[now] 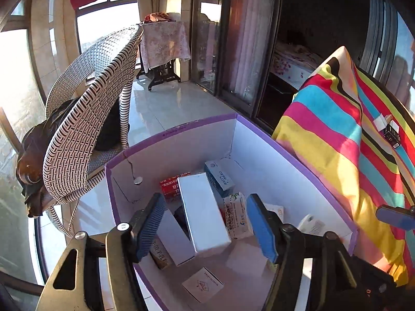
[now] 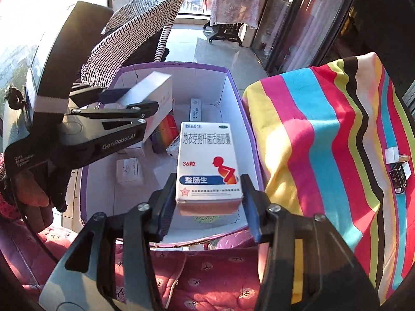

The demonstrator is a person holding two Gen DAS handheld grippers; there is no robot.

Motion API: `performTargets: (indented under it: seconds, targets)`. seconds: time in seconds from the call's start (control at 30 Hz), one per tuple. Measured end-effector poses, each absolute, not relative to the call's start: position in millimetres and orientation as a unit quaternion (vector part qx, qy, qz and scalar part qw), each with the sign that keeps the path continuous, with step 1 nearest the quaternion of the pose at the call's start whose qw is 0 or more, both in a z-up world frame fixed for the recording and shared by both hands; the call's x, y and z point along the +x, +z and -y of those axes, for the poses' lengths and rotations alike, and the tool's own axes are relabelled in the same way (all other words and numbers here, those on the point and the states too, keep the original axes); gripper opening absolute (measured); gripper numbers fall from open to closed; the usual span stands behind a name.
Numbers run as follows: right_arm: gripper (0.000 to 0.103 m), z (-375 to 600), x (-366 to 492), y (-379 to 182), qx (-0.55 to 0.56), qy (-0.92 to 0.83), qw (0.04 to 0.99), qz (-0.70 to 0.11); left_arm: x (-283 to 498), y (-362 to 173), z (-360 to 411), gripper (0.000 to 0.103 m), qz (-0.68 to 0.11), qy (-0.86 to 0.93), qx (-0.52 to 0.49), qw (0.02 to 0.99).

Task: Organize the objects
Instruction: 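Open both grippers to drop the two boxes into the storage box, then move both grippers back over the table toward the remaining items, then grasp the black DORMI box with right gripper while left grasps small white cube box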

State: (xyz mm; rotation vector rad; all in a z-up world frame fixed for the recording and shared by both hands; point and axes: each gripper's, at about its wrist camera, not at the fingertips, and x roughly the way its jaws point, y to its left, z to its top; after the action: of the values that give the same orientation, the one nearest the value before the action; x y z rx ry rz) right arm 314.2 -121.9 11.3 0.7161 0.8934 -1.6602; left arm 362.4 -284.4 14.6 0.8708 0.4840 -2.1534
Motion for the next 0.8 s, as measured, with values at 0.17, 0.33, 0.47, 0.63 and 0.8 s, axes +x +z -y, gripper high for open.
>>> performTargets:
  seconds: [0.17, 0.33, 0.47, 0.63, 0.8]
  targets:
    - [0.067, 94.2, 261.3, 26.8, 0.313, -0.750, 0.496, -0.307, 334.2, 38.0, 261.2, 0.085, -0.148, -0.881, 0.303, 0.332]
    - [0.076, 42.2, 159.5, 24.5, 0.322, -0.808, 0.403, -0.286, 250.1, 47.8, 216.1, 0.089, -0.139, -0.917, 0.330, 0.178]
    - [0.081, -1.4, 57.2, 12.9, 0.337, -0.837, 0.333, -0.274, 157.8, 40.1, 168.3, 0.089, -0.158, -0.909, 0.381, 0.055]
    - [0.081, -32.3, -63.0, 1.6, 0.370, -0.840, 0.296, -0.265, 62.8, 19.3, 123.6, 0.090, -0.155, -0.891, 0.427, 0.015]
    - [0.081, -34.3, -137.4, -6.3, 0.373, -0.832, 0.304, -0.277, 23.8, 14.4, 111.2, 0.090, -0.145, -0.887, 0.439, 0.016]
